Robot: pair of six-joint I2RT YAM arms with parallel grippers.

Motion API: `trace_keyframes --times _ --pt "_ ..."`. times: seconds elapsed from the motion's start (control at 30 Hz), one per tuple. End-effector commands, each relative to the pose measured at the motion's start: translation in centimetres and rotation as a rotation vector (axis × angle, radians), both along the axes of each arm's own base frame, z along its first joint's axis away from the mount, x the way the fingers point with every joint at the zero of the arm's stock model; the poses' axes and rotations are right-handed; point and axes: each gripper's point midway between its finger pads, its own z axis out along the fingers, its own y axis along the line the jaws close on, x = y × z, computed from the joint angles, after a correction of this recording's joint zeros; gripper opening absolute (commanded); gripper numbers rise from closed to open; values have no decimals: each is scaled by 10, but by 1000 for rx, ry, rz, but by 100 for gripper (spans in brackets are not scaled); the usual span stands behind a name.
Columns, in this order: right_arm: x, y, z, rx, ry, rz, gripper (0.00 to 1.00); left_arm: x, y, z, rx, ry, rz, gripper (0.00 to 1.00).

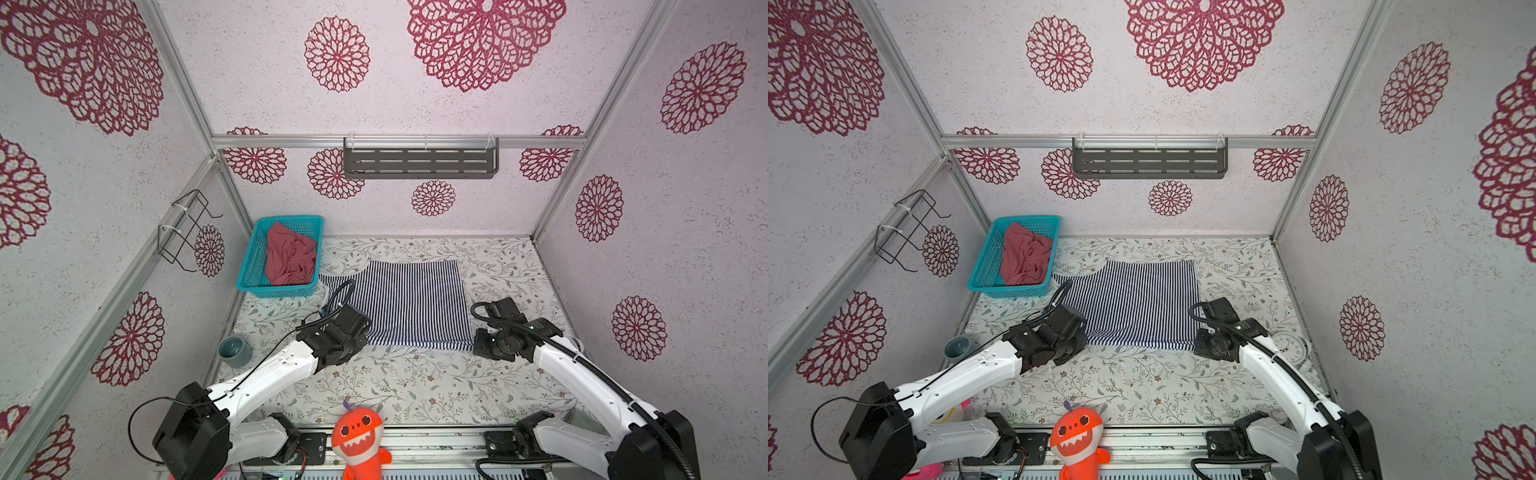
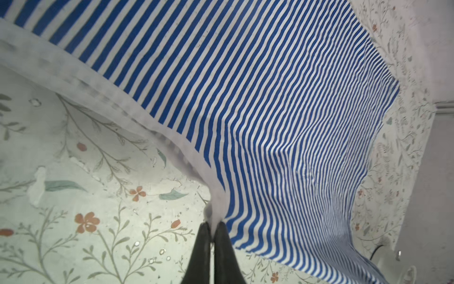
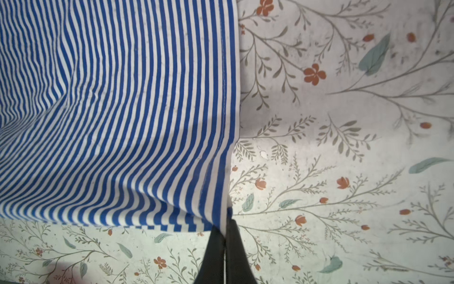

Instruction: Fold and stack the tank tops

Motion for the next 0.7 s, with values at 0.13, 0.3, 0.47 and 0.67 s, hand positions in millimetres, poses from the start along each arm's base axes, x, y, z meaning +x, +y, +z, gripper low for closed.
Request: trace_keyframes --times 0.13,0.3,0.47,0.67 --pt "41 -20 9 -92 -48 -5 0 26 9 -3 100 37 -132 0" --pt "74 -24 9 -91 -79 -2 0 51 2 -8 118 67 -216 0" --pt "104 -22 5 -97 -93 22 0 78 0 -16 133 93 -281 0" --pt "148 -22 -6 -122 -98 65 0 115 3 -32 176 143 -373 0"
